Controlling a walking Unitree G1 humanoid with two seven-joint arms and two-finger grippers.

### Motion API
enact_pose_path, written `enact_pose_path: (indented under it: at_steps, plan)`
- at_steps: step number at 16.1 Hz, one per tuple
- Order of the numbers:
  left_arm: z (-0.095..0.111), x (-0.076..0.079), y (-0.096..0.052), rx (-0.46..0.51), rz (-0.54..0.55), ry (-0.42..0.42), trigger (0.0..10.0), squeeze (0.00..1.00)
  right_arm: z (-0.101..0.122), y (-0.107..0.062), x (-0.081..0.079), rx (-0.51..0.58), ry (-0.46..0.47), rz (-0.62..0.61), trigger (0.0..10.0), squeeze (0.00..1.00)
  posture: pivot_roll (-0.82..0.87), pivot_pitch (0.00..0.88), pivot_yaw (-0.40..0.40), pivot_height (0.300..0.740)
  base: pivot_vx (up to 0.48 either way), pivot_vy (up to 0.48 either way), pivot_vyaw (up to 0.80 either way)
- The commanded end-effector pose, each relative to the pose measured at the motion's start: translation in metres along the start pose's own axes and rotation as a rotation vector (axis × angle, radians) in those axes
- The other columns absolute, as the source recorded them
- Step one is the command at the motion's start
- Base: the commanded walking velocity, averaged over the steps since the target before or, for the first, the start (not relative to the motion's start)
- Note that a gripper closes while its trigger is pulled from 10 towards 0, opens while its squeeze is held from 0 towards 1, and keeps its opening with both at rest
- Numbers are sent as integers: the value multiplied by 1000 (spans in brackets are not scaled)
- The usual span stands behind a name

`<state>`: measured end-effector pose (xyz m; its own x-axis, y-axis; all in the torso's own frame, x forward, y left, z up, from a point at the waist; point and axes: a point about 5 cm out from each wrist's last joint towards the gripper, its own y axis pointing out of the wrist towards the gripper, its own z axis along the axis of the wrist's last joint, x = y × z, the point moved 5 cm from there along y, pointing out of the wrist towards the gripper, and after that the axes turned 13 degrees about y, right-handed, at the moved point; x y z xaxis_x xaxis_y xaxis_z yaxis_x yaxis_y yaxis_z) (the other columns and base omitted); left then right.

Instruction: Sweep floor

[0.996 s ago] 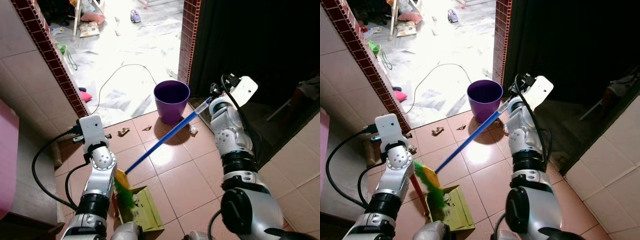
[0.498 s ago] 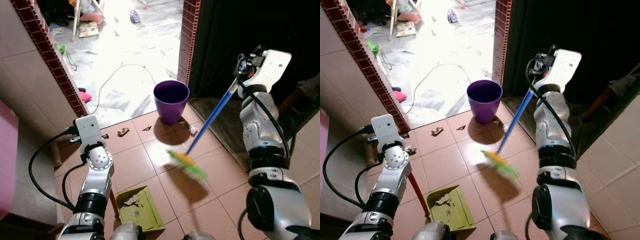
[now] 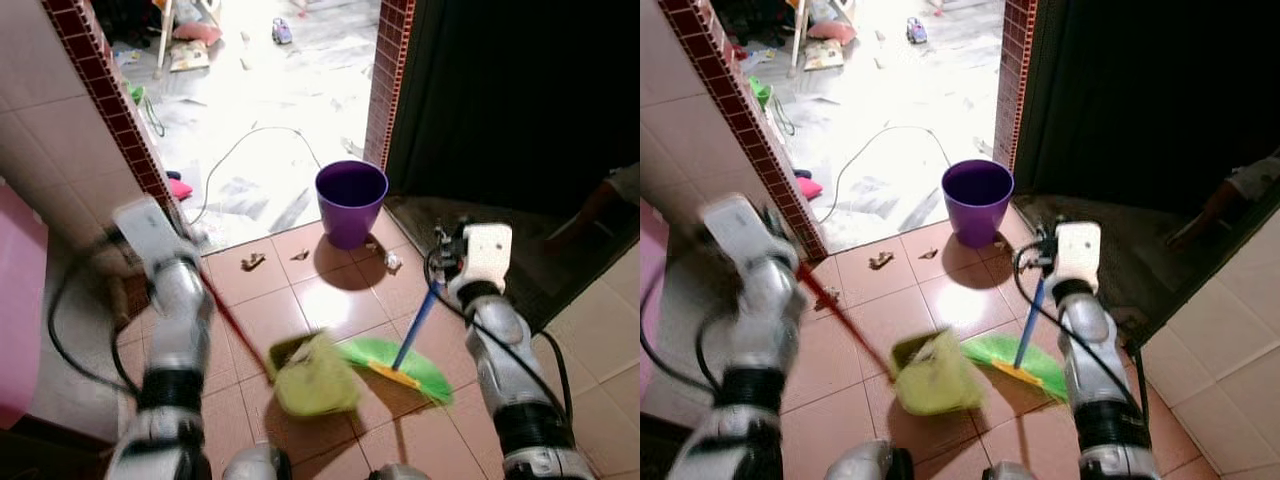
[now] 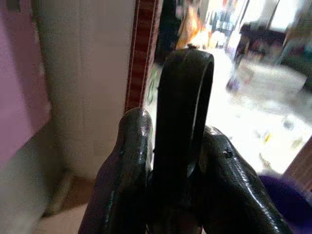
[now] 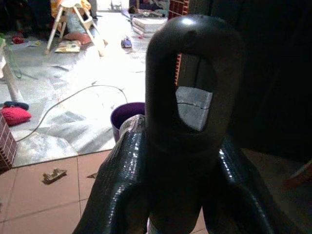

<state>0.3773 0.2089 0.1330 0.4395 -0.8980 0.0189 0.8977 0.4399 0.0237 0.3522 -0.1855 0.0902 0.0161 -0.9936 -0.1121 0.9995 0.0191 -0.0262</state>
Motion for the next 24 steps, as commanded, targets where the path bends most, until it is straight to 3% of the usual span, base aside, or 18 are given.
enact_pose_path:
  at_steps: [1,2,4,6,10,12,15,17,20,24]
  plan:
    - [32,-4,9,82,7,-73,10000,0,-8,-3,1,-32,-55,2,10000,0,-124,0,49,740,0,0,0]
    - [43,-6,15,90,8,-137,10000,0,-10,-3,1,-41,-73,6,10000,0,-124,0,49,740,0,0,0]
    - [56,-7,24,68,-13,-344,10000,0,-14,-1,7,-56,-83,-7,10000,0,-125,0,51,740,0,0,0]
    - [62,-9,28,66,-27,-424,10000,0,-16,0,9,-68,-90,-11,10000,0,-123,0,52,740,0,0,0]
    - [56,-13,27,31,-21,-454,10000,0,-17,0,2,-62,-94,3,10000,0,-122,0,60,740,0,0,0]
    - [58,-15,26,42,-22,-421,10000,0,-13,0,5,-34,-115,-21,10000,0,-122,0,61,740,0,0,0]
    - [72,-18,23,100,-54,-374,10000,0,3,1,34,17,-202,-163,10000,0,-122,0,62,740,0,0,0]
    - [77,-21,23,110,-50,-386,10000,0,7,3,43,26,-220,-195,10000,0,-118,0,58,740,0,0,-800]
    - [103,-28,27,208,-42,-358,10000,0,11,7,33,47,-211,-165,10000,0,-117,0,54,740,0,0,-735]
    - [122,-29,28,282,-42,-308,10000,0,13,9,24,69,-206,-137,10000,0,-118,0,54,740,0,0,-133]
